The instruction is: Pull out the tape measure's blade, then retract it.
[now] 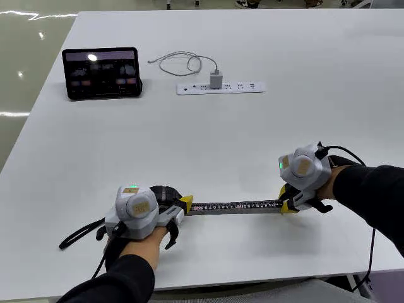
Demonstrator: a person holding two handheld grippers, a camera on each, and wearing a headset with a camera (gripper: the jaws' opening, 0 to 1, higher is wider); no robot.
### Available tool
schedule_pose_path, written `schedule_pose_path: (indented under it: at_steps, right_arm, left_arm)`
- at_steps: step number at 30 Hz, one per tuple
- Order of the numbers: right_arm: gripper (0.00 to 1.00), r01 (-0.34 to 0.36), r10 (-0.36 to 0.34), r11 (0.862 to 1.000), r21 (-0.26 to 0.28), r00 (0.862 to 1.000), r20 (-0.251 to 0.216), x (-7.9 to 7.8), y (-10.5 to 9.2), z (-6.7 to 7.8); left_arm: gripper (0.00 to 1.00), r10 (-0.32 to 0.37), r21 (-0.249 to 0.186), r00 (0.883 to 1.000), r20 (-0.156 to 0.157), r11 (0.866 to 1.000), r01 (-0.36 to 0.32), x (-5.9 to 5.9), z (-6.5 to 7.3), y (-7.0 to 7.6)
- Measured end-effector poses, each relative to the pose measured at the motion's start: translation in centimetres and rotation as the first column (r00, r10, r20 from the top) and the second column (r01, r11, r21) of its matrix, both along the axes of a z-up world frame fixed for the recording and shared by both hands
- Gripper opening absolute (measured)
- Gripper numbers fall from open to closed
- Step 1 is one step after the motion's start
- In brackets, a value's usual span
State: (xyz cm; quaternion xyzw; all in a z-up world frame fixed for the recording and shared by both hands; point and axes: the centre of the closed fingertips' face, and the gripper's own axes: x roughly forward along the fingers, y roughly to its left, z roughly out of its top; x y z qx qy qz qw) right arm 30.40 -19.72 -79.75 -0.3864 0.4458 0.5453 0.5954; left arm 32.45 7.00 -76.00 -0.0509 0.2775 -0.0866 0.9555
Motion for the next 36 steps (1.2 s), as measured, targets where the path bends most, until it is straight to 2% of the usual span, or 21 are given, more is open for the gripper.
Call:
schedule_pose_path:
  at_steps: [3, 5, 8, 9, 11, 13, 17, 19, 27, 31, 33, 36]
  right_arm:
    - [0.11, 0.004, -0.004, 1.0, -0.002, 1.0, -0.003, -0.01, -0.06, 0.02]
    - [0.11, 0.005, -0.005, 1.0, 0.001, 1.0, -0.003, -0.09, -0.08, 0.06]
    - [0.1, 0.002, -0.002, 1.0, 0.012, 1.0, -0.009, -0.06, -0.13, 0.07]
    - [0.1, 0.002, -0.002, 1.0, 0.016, 1.0, -0.014, -0.04, -0.09, 0.09]
    - [0.1, -0.001, 0.001, 1.0, 0.016, 1.0, -0.016, 0.01, -0.14, 0.04]
    - [0.1, -0.006, 0.006, 1.0, 0.022, 1.0, -0.012, 0.04, -0.16, 0.03]
    - [0.1, 0.026, -0.025, 0.999, 0.045, 1.0, -0.016, 0.08, -0.2, 0.03]
    - [0.1, 0.025, -0.024, 0.999, 0.047, 1.0, -0.014, 0.08, -0.18, -0.01]
    - [0.1, 0.033, -0.032, 0.998, 0.06, 0.999, -0.025, 0.13, -0.07, 0.05]
    - [0.1, 0.038, -0.037, 0.998, 0.058, 0.999, -0.019, 0.09, 0.01, 0.07]
    - [0.1, 0.014, -0.014, 0.999, 0.053, 1.0, 0.0, -0.06, 0.12, 0.07]
    - [0.11, 0.033, -0.033, 0.998, 0.049, 0.999, -0.007, 0.03, 0.22, 0.1]
  left_arm:
    - [0.78, -0.006, 0.006, 1.0, -0.006, 1.0, 0.006, 0.0, -0.14, -0.1]
    - [0.71, 0.0, 0.013, 1.0, -0.011, 1.0, 0.0, -0.08, -0.17, 0.11]
    - [0.69, -0.005, -0.005, 1.0, -0.016, 1.0, 0.005, -0.12, -0.23, -0.12]
    - [0.67, -0.008, -0.035, 0.999, -0.034, 0.999, 0.007, -0.29, -0.42, -0.44]
    - [0.65, 0.004, -0.043, 0.999, -0.041, 0.999, -0.005, -0.27, -0.5, -0.28]
    - [0.64, -0.007, -0.03, 0.999, -0.037, 1.0, 0.006, -0.28, -0.48, -0.32]
    - [0.63, -0.019, -0.003, 0.998, -0.053, 1.0, 0.018, -0.34, -0.6, -0.37]
    - [0.63, -0.028, 0.009, 0.998, -0.05, 1.0, 0.028, -0.35, -0.56, -0.33]
    - [0.63, -0.026, 0.01, 0.998, -0.057, 1.0, 0.027, -0.45, -0.5, -0.3]
    - [0.63, -0.027, 0.01, 0.998, -0.058, 1.0, 0.027, -0.43, -0.52, -0.27]
    - [0.63, -0.027, 0.011, 0.998, -0.059, 1.0, 0.027, -0.43, -0.53, -0.25]
    - [0.63, -0.028, 0.012, 0.998, -0.06, 1.0, 0.028, -0.41, -0.56, -0.23]
